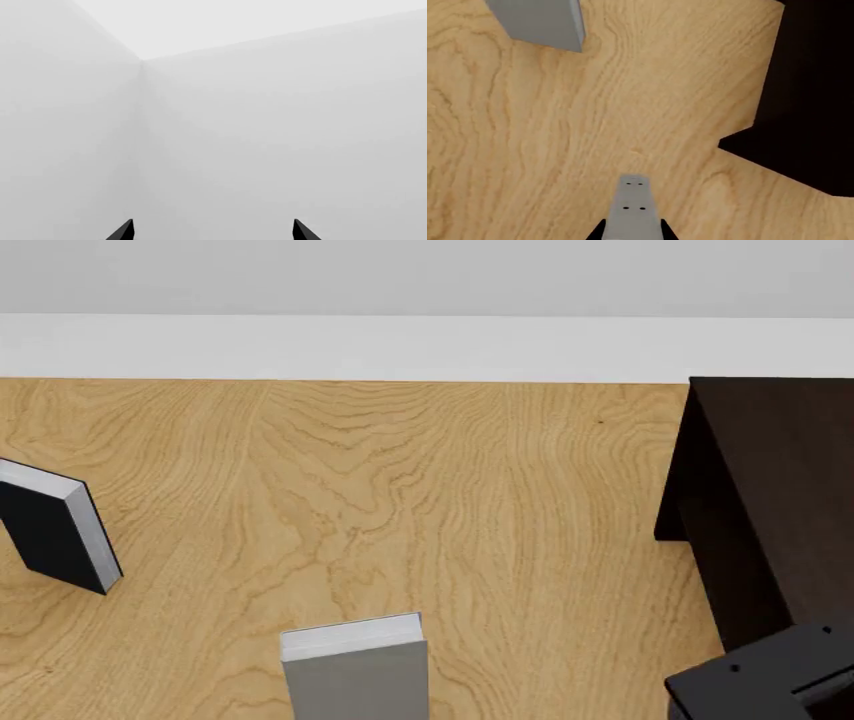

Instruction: Pick up the book on the right and place it on the cabinet shelf.

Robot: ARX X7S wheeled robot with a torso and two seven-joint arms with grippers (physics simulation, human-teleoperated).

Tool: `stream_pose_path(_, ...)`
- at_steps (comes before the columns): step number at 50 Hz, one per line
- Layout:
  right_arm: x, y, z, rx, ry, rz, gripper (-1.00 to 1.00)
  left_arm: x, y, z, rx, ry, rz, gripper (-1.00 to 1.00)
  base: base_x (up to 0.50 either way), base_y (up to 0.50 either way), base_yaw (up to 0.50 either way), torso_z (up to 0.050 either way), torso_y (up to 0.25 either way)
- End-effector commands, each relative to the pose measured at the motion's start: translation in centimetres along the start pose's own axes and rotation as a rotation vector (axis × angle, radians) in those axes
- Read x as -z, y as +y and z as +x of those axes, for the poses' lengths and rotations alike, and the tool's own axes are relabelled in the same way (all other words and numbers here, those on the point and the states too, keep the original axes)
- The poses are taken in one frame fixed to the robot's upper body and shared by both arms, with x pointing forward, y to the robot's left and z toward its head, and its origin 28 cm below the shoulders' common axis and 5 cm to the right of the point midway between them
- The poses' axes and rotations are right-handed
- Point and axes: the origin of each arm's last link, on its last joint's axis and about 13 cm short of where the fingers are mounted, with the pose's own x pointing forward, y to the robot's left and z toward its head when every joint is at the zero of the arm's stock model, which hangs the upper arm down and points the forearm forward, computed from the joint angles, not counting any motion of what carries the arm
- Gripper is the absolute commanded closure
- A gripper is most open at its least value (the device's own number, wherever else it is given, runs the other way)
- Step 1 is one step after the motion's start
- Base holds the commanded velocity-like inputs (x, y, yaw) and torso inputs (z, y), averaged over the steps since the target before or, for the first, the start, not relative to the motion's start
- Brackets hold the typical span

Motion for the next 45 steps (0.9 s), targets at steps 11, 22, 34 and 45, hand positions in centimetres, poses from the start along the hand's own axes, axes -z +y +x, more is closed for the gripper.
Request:
stream_pose_path(11, -4.8, -0.1, -2.8, 0.032, -0.314, -0.066, 1.00, -0.5, 0.2, -0.1, -0.006, -0.012, 0.009, -1.00, 0.00, 0.00, 0.00, 0.000, 0.001)
stream_pose_path(22, -7.5, 0.4, -3.4, 0.040, -0.444, -0.081, 1.00, -0.6, 0.2, -0.1, -0.008, -0.017, 0.011, -1.00, 0.00, 0.00, 0.00, 0.000, 0.001)
stream_pose_path(34, -10.2, 0.0, -4.6, 0.055, -0.606, -0.094, 1.00, -1.0, 0.4, -0.3, -0.016, -0.023, 0.019, -1.00, 0.00, 0.00, 0.00, 0.000, 0.001)
stream_pose_path(45, -12.4, -0.4, -3.6, 0.053, -0.712, -0.106, 1.00, -1.5, 0.5, -0.4, -0.018, -0.032, 0.012, -1.00, 0.00, 0.00, 0.00, 0.000, 0.001)
